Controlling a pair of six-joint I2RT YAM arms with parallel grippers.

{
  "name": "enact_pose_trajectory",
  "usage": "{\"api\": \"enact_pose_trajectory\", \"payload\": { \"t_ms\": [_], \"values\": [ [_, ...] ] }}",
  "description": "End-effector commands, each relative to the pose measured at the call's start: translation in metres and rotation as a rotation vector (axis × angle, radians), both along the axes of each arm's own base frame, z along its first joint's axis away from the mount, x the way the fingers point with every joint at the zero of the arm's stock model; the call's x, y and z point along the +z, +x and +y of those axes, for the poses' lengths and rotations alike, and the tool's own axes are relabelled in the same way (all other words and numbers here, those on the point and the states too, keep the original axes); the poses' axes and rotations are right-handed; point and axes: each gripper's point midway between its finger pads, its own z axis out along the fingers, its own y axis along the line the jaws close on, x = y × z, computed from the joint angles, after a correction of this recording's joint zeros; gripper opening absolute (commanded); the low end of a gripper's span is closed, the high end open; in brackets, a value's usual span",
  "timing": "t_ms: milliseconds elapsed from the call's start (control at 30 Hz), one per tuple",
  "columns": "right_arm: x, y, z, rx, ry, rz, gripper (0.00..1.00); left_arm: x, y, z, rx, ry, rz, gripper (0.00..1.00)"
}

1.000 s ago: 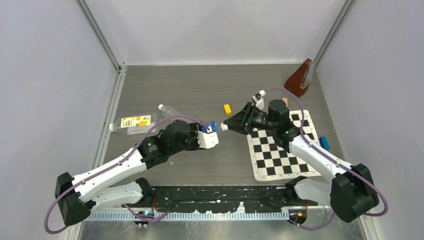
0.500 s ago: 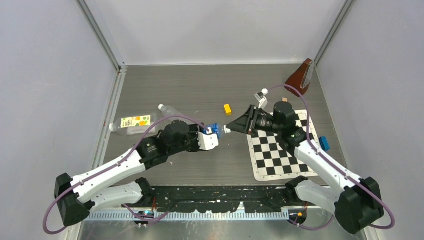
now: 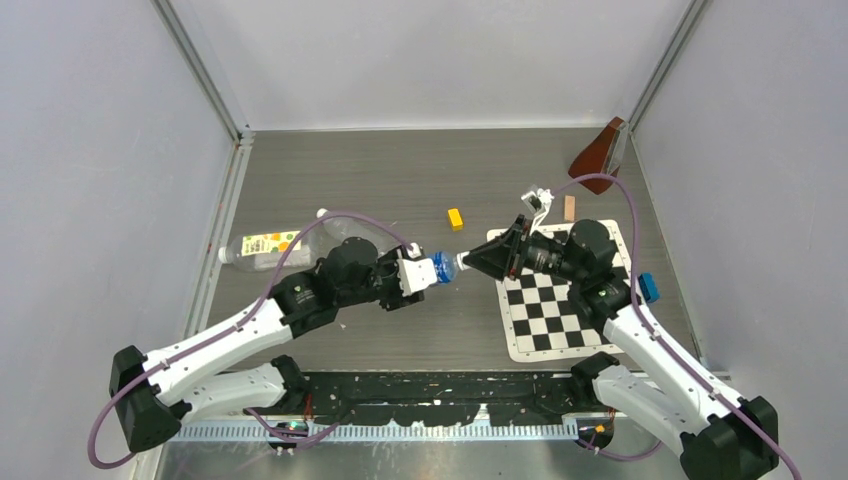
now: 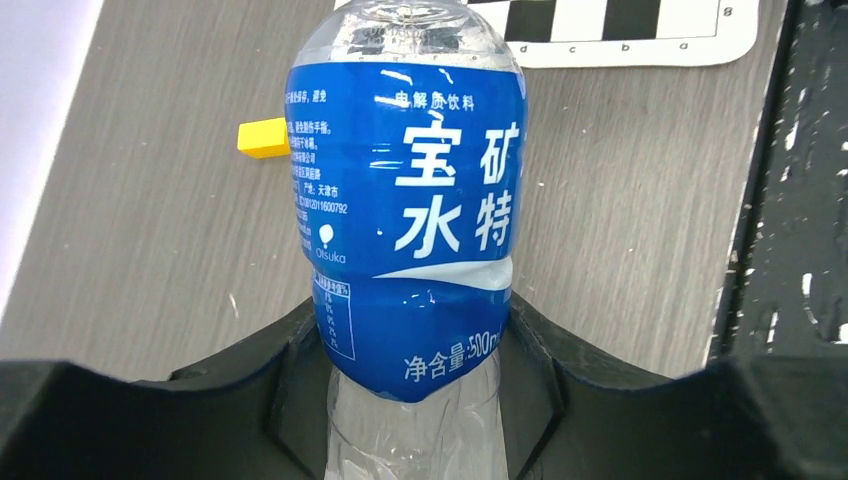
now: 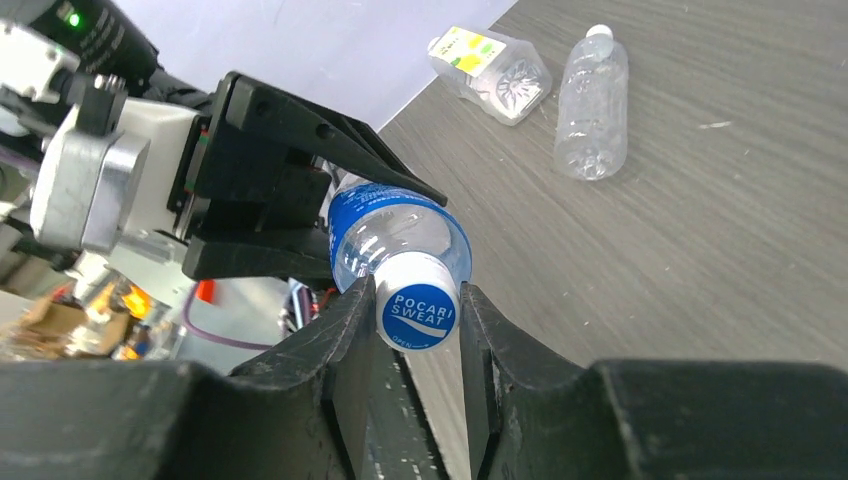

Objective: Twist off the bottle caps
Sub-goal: Unscrew the bottle cap from the plastic bottle.

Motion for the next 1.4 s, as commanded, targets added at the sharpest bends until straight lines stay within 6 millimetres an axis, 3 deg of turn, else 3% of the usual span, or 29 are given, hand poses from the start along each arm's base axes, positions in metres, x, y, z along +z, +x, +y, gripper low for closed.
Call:
{"api": "enact_pose_trajectory", "payload": {
  "t_ms": [0,233,533,800,1100,1167,1233,1367],
  "values": [
    [0.018,-0.005,-0.002,0.035,-0.034,-0.242,0.01,0.012,-0.011,-0.012,0.013,-0.145,0.1,0.0],
    [0.019,-0.005,-0.003,0.046,-0.064,-0.272,0.01,0.011,-0.019,-0.009,0.018,-0.267,0.098,0.0],
    [0.024,-0.006,-0.001,0.082,-0.096,-0.298,0.01,-0.006,-0.02,-0.008,0.006,-0.267,0.074,0.0],
    [0.01,-0.016,-0.003,0.155,-0.182,-0.293,0.01,-0.01,-0.018,-0.012,-0.002,-0.27,0.07,0.0],
    [0.005,-0.011,-0.006,0.152,-0.241,-0.355,0.04,-0.01,-0.017,-0.014,0.008,-0.271,0.088,0.0],
    [0.004,-0.009,-0.006,0.149,-0.248,-0.35,0.07,-0.011,-0.016,-0.015,0.008,-0.269,0.09,0.0],
    [0.006,-0.008,-0.006,0.139,-0.245,-0.344,0.17,-0.012,-0.014,-0.015,0.018,-0.264,0.088,0.0],
    [0.011,-0.001,-0.009,0.061,-0.221,-0.308,0.45,-0.01,-0.008,-0.01,0.055,-0.258,0.061,0.0]
  ]
}}
